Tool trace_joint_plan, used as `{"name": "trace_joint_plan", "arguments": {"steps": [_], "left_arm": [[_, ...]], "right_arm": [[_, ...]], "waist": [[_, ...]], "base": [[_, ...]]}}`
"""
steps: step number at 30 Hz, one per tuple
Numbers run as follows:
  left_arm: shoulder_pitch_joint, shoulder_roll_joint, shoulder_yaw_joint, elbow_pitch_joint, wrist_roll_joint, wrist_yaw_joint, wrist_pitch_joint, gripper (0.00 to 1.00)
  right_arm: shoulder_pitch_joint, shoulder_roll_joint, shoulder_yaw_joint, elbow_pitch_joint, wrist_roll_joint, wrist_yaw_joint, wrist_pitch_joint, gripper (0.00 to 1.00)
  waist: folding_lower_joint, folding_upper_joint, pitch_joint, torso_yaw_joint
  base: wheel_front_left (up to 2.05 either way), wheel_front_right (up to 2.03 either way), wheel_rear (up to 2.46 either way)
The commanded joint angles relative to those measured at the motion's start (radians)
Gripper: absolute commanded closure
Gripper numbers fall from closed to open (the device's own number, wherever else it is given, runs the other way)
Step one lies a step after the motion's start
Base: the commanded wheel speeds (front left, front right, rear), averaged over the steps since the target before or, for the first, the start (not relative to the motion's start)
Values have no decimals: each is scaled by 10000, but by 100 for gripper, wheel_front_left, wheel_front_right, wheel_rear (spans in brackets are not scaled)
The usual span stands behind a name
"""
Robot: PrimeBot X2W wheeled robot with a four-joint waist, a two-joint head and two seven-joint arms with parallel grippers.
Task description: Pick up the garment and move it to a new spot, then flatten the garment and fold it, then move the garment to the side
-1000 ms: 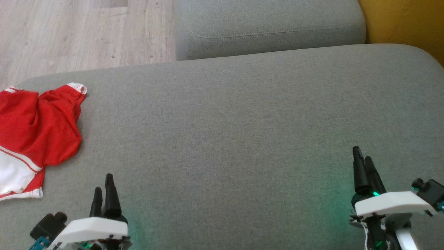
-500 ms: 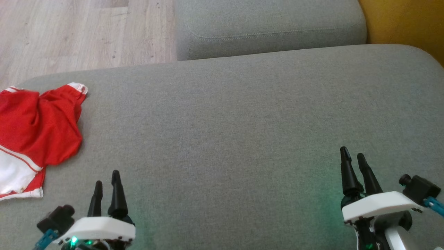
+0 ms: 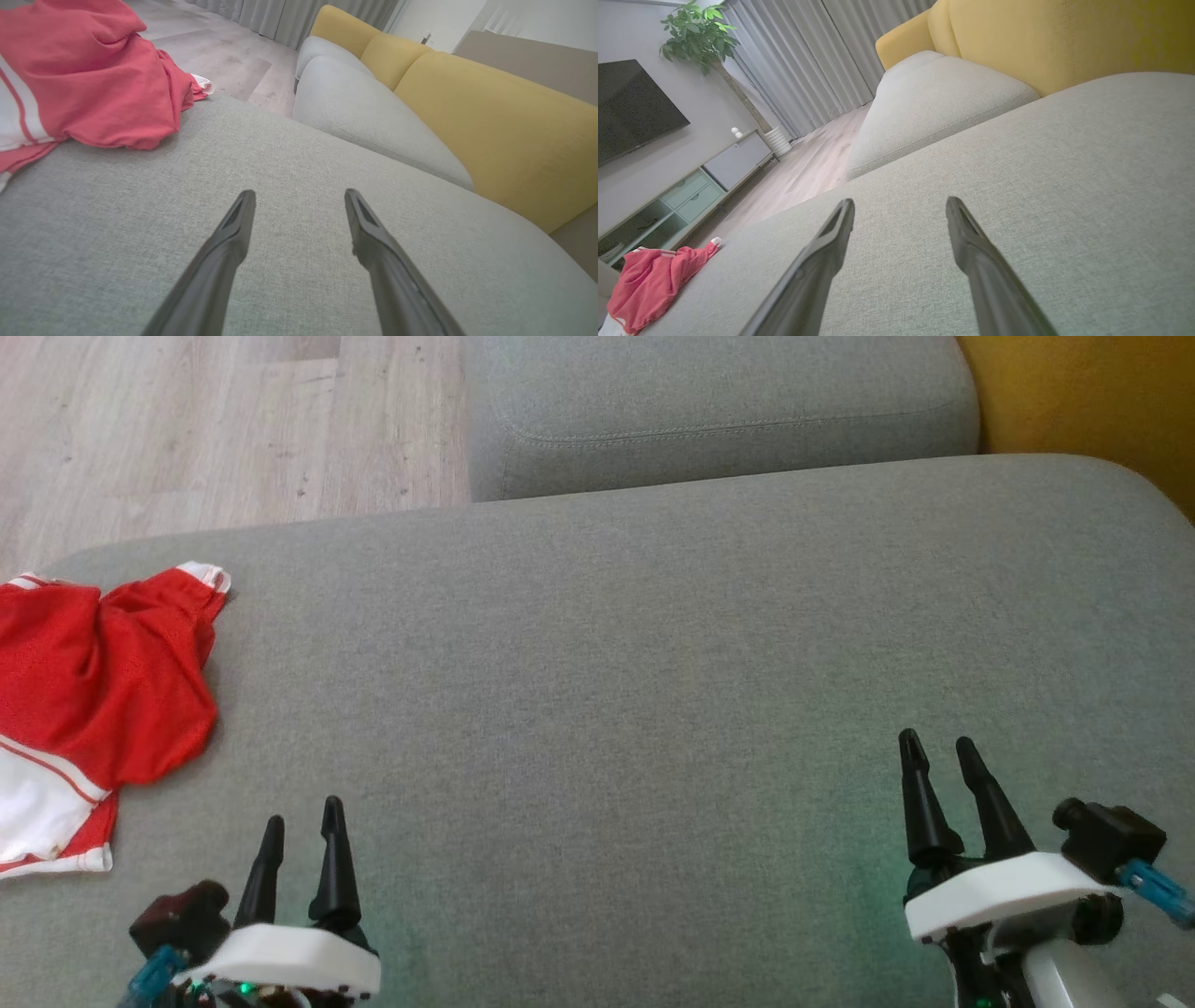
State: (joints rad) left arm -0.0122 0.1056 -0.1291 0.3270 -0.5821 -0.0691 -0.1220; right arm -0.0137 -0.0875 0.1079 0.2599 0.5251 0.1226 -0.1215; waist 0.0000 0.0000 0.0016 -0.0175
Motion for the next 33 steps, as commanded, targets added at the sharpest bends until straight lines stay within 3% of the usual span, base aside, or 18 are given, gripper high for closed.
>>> {"name": "trace_joint_plan", "arguments": {"steps": [1,33], "left_arm": [[-409,204,151,-212,324,62,-170,0],[-347,451,330,226,3716,340,-1108,0]], "right_arm": [[-555,-193,197,-385,-332,54,-169,0],[-359,-145,-46,58,-3681,74,-1112,0]], "waist": [[0,0,-2,-3],[0,0,-18,-47]], "base": [[0,0,0],[0,0,0]]}}
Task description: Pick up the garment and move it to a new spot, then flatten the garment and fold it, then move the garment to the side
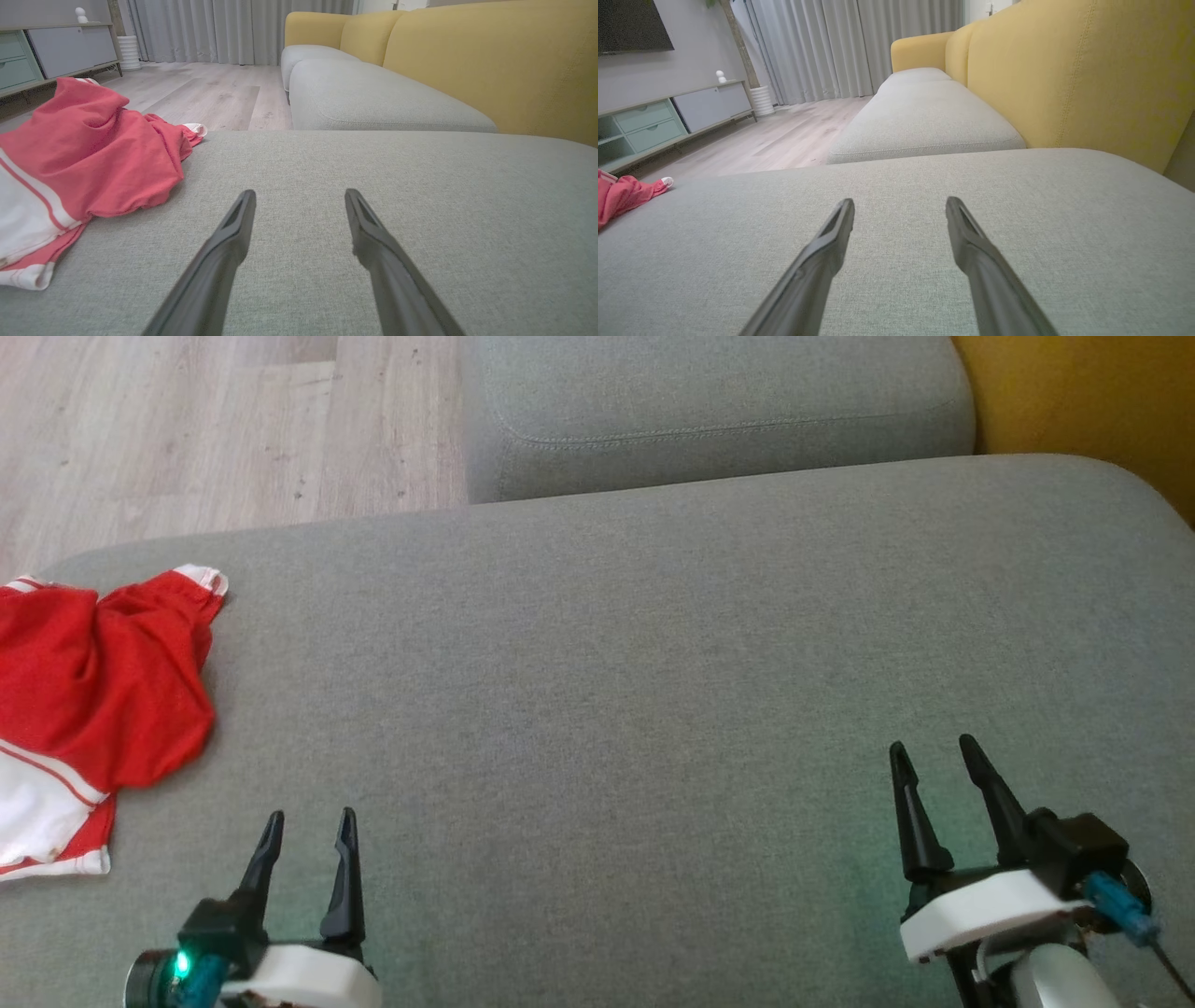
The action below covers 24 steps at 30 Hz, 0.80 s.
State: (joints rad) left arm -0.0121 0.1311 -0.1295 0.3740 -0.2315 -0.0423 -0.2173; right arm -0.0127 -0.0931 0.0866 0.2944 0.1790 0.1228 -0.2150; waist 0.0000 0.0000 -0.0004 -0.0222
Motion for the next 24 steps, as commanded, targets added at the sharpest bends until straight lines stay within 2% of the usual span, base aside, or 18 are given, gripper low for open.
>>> {"name": "trace_joint_plan", "arguments": {"steps": [1,11,24], "left_arm": [[-345,193,339,-241,323,71,-184,0],[-293,82,472,-93,1161,31,-444,0],[-261,-156,929,335,696,-209,-444,0]], "right_arm": [[-368,-91,175,-279,-334,73,-206,0],[-319,-87,235,-65,-1184,79,-467,0],[-256,-101,142,241,-907,79,-467,0]], "waist": [[0,0,9,4],[0,0,20,11],[0,0,35,-3]], "base": [[0,0,0],[0,0,0],[0,0,0]]}}
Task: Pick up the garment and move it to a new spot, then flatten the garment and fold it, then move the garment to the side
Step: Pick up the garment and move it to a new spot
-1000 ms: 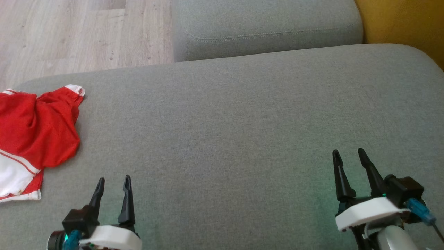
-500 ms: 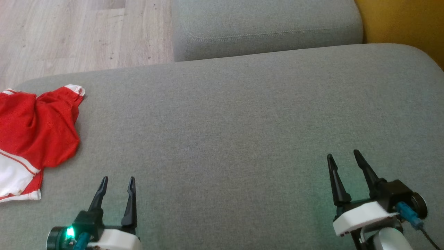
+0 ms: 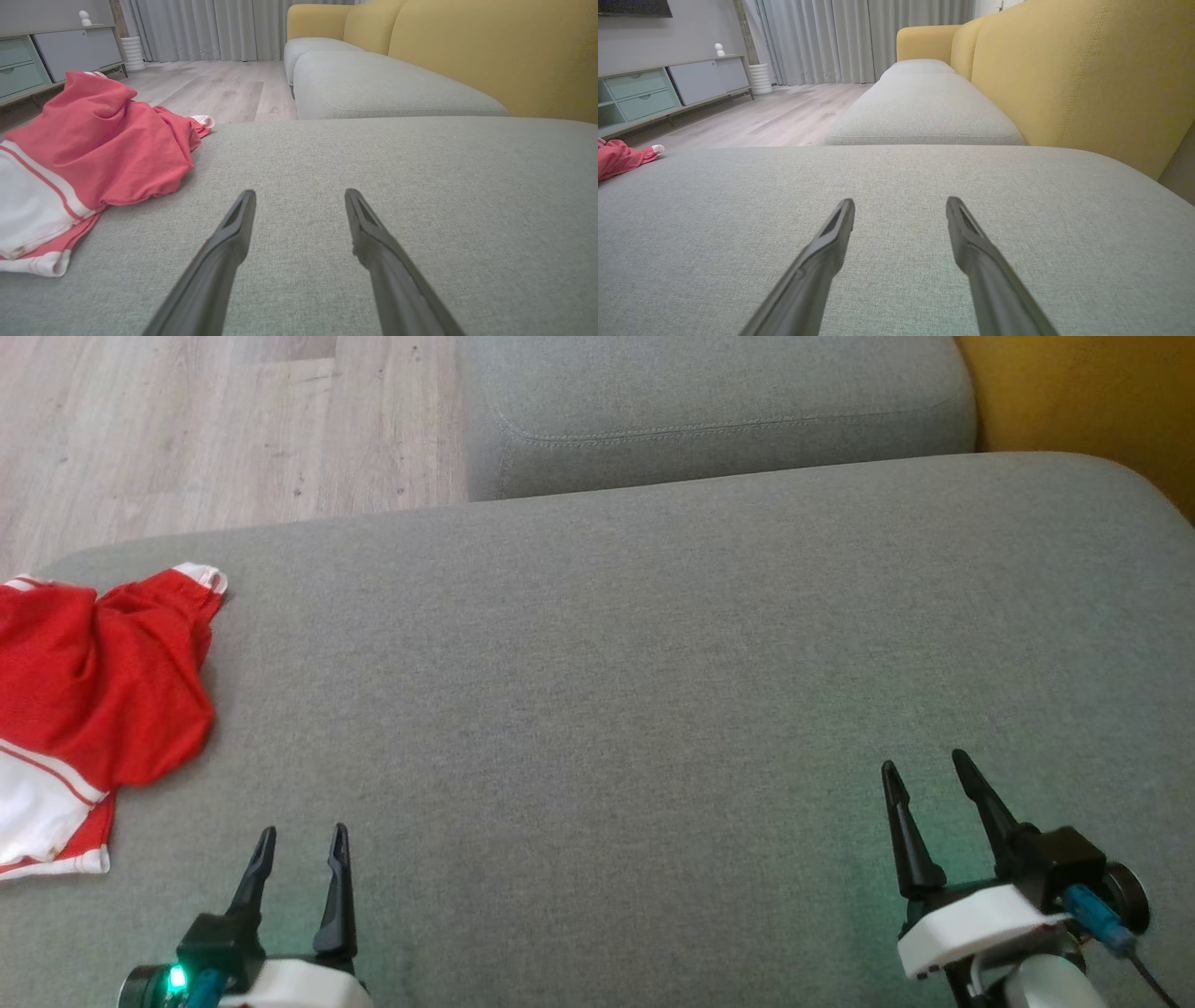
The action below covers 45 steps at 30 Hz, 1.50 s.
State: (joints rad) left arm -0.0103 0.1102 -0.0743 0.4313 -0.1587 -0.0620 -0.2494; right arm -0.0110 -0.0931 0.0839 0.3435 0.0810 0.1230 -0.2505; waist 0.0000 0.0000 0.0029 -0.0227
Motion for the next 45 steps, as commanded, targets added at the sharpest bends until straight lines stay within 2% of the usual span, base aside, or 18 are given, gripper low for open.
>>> {"name": "trace_joint_plan", "arguments": {"steps": [1,5,8,19,23,30,35,39,45], "left_arm": [[-287,44,391,-222,-36,-26,-124,0],[-378,-8,382,-151,-26,-94,-124,0],[-470,-44,377,-141,-10,-128,-124,0],[-293,40,580,-36,-55,-205,-124,0],[-142,64,756,-78,-148,-198,-124,0],[-398,-8,1038,-303,-474,-251,-124,0],[-2333,196,1215,-504,-905,-368,31,0],[-4326,525,1053,-332,-984,-451,626,0],[-7259,898,733,890,-901,-494,1267,0]], "right_arm": [[-273,-103,169,-246,85,77,-113,0],[-262,-111,103,-264,126,77,-113,0],[-175,-116,93,-290,160,77,-113,0],[-118,-27,507,-253,184,77,-113,0],[-303,-23,883,-211,128,77,-113,0],[-792,-215,1251,-285,109,77,-113,0],[-1543,-966,1437,-809,15,77,-113,0],[-2017,-1665,1423,-1302,0,77,-113,0],[-2155,-2583,1222,-2082,13,77,-113,0]], "waist": [[0,0,3,8],[0,0,7,186],[0,0,-34,576],[0,0,-228,3167],[0,0,-118,3791],[0,0,579,3913],[0,0,2266,3735],[0,0,3437,3683],[0,0,4598,3666]], "base": [[0,0,0],[0,0,0],[0,0,0],[0,0,0],[0,0,0],[0,0,0],[0,0,0],[0,0,0],[0,0,0]]}}
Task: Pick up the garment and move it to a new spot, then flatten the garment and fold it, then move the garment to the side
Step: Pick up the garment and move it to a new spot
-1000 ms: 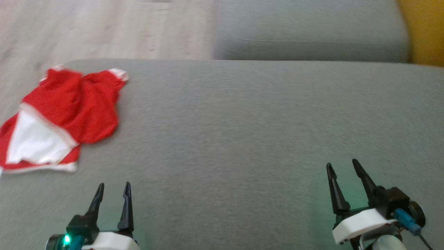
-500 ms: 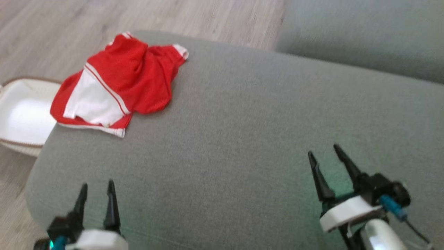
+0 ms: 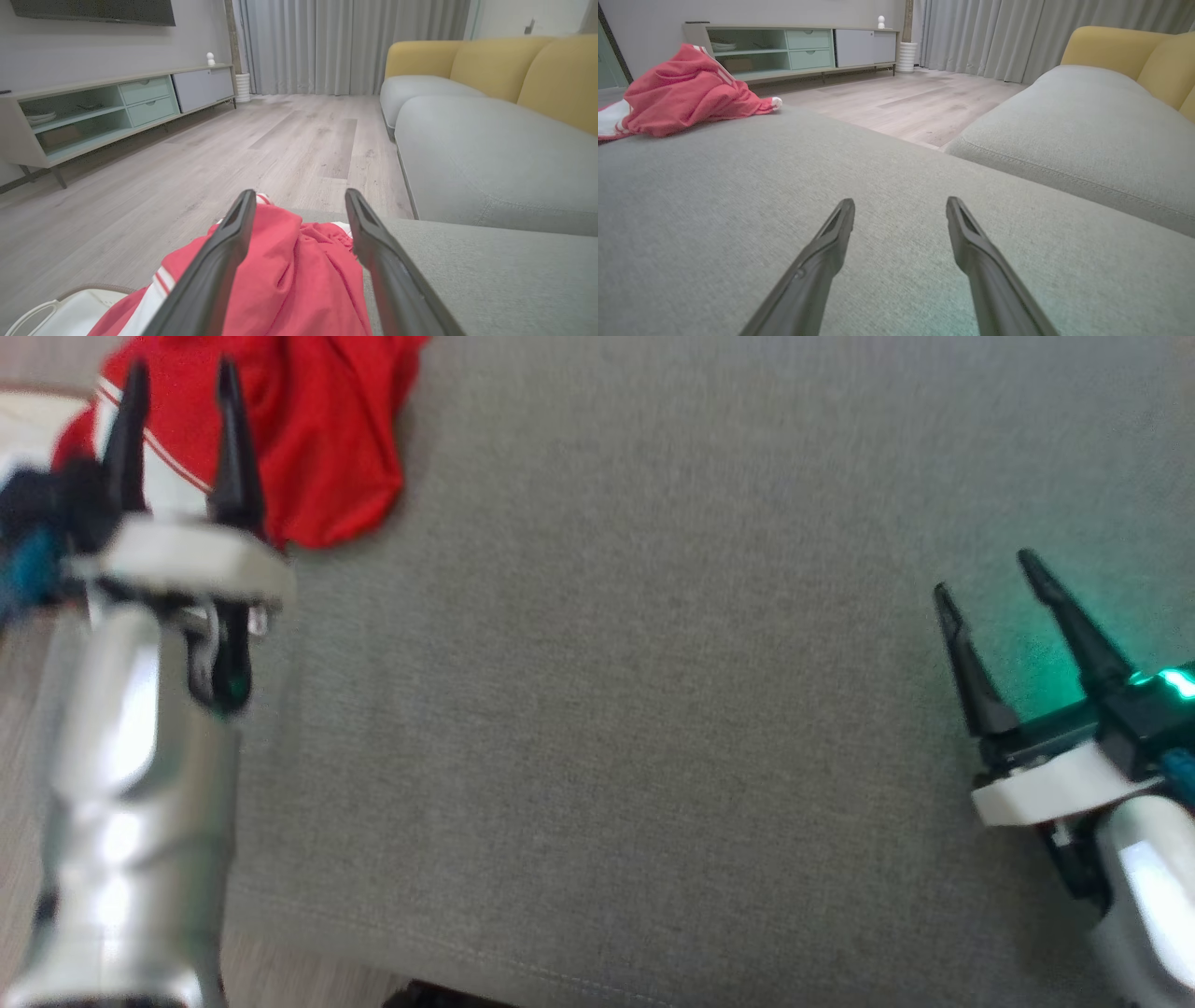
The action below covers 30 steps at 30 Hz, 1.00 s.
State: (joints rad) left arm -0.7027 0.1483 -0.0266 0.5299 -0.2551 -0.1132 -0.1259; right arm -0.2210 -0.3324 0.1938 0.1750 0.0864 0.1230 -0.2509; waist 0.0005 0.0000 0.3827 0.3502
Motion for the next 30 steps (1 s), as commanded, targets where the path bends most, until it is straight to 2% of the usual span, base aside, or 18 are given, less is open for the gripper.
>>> {"name": "trace_joint_plan", "arguments": {"steps": [1,5,12,15,18,19,20,21,26,30], "left_arm": [[-738,559,206,234,125,58,126,0],[-2040,742,-3,1631,453,361,545,0],[-3223,1307,-337,3865,1199,1249,1036,0],[-3446,1462,-500,4603,1387,1408,1220,0],[-3632,1475,-592,5232,1399,1382,1340,0],[-3677,1426,-613,5371,1387,1395,1334,21],[-3716,1392,-617,5496,1352,1371,1306,84],[-3747,1386,-636,5612,1340,1342,1260,100],[-3935,1499,-749,5919,1346,1161,919,100],[-4202,1651,-753,5917,1280,1052,350,100]], "right_arm": [[-31,-306,99,-527,-38,77,-109,0],[115,-641,16,-1156,-2,77,14,0],[643,-893,-286,-2289,34,77,446,0],[894,-929,-425,-2638,39,77,607,0],[1067,-932,-508,-2901,61,77,730,0],[1112,-926,-521,-2962,59,77,763,0],[1145,-913,-521,-3010,55,77,788,0],[1176,-896,-512,-3033,50,77,802,0],[1256,-743,-466,-2939,87,77,770,0],[1268,-418,-313,-2581,132,77,541,0]], "waist": [[-5,0,943,-90],[-5,0,1338,-267],[-5,0,1639,-575],[-5,0,1697,-652],[-5,0,1742,-694],[-5,0,1743,-702],[-5,0,1733,-716],[-5,0,1698,-731],[-5,0,1430,-794],[-5,0,777,-934]], "base": [[0,0,0],[0,0,0],[0,0,0],[0,0,0],[0,0,0],[0,0,0],[0,0,0],[0,0,0],[0,0,0],[0,0,0]]}}
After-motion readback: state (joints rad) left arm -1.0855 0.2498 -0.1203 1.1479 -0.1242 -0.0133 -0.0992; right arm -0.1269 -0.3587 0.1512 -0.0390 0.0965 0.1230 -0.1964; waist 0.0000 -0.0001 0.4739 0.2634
